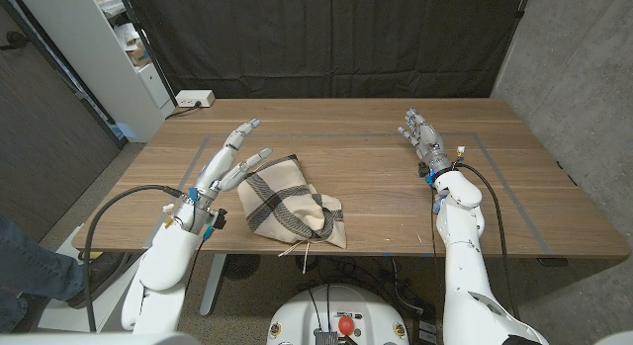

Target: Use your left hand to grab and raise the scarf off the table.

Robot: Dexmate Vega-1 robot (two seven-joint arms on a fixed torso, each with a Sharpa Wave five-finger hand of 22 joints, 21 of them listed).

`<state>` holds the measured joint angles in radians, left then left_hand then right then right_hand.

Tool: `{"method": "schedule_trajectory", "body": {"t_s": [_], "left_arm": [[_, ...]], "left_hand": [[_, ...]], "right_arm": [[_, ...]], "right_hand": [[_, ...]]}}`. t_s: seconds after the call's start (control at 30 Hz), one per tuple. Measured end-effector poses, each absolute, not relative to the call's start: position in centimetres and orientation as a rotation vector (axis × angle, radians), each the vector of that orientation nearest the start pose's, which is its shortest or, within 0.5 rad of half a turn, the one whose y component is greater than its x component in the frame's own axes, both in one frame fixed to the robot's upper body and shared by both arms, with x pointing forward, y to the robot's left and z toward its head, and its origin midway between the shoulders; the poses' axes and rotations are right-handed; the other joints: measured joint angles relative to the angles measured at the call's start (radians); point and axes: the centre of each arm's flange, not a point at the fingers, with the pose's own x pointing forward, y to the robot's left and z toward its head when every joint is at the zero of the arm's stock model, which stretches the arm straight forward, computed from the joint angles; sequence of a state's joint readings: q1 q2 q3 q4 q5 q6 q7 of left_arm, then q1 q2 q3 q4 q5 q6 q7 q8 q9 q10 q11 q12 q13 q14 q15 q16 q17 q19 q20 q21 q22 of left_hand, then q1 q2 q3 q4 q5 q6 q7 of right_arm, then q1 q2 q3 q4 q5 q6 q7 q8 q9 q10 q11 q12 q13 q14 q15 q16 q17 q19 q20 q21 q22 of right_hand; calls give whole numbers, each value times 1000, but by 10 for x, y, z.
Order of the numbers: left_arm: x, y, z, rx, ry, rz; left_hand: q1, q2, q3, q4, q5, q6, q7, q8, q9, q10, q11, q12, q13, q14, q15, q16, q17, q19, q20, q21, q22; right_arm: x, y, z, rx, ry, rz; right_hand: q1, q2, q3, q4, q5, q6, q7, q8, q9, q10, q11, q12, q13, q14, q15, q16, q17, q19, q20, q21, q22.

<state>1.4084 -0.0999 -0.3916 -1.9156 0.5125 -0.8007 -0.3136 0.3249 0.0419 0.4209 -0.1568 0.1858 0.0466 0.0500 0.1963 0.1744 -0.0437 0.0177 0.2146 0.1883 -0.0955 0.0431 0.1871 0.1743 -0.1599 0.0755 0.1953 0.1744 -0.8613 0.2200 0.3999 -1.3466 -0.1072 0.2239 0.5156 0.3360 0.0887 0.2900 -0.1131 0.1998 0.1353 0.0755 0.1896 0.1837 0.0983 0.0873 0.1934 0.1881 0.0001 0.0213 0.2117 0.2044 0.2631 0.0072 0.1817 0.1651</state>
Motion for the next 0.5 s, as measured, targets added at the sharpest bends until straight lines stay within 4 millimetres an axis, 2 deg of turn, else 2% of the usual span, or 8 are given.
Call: {"method": "schedule_trajectory", "body": {"t_s": [0.07,0.17,0.3,0.5], "left_arm": [[435,290,-73,808,-1015,62],[431,287,-73,826,-1014,76],[429,284,-74,853,-1012,91],[428,281,-75,889,-999,109]], "left_hand": [[2,-2,-1,-5,0,0,0,0,0,-3,-4,0,0,0,0,0,0,2,12,0,0],[11,-1,1,-8,0,4,-4,0,0,-5,-5,0,0,0,0,0,0,2,12,0,0],[11,-1,1,-8,0,5,-6,0,0,-5,-5,0,0,0,0,0,0,4,25,0,0],[22,-9,1,-8,0,5,-6,0,0,-5,-5,0,0,6,6,0,0,15,41,0,3]], "right_arm": [[642,-274,-31,69,-677,182],[642,-274,-31,70,-677,181],[642,-275,-30,71,-679,180],[642,-276,-30,73,-680,179]], "right_hand": [[0,0,0,0,0,6,-6,0,0,7,-7,0,0,1,-1,0,0,0,0,0,0],[0,0,0,0,0,6,-6,0,0,11,-11,0,0,5,-5,0,0,4,-4,0,0],[0,0,4,-4,0,11,-11,0,0,11,-11,0,0,5,-5,0,0,2,-13,0,0],[0,0,4,-4,0,11,-11,0,0,11,-11,0,0,5,-5,0,0,2,-13,0,0]]}}
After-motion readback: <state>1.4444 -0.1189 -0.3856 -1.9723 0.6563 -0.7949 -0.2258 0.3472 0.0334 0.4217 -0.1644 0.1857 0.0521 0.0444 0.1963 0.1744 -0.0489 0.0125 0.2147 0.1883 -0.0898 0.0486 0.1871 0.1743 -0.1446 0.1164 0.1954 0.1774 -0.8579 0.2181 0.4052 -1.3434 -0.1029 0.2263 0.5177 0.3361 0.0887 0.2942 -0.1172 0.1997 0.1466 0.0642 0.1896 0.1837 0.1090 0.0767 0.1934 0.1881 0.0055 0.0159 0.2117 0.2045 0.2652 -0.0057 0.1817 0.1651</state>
